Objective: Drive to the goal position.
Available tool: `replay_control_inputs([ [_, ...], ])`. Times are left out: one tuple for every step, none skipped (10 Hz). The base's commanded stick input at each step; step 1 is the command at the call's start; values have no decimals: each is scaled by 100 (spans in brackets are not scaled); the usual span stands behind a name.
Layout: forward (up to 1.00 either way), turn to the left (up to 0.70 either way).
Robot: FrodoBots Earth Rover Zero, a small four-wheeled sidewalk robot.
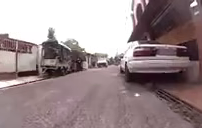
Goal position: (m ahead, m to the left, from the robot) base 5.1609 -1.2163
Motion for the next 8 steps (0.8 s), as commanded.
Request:
replay_control_inputs([
  [100, 0],
  [100, 0],
  [100, 0],
  [100, 0],
  [100, 0],
  [100, 0],
  [100, 0],
  [100, 0],
])
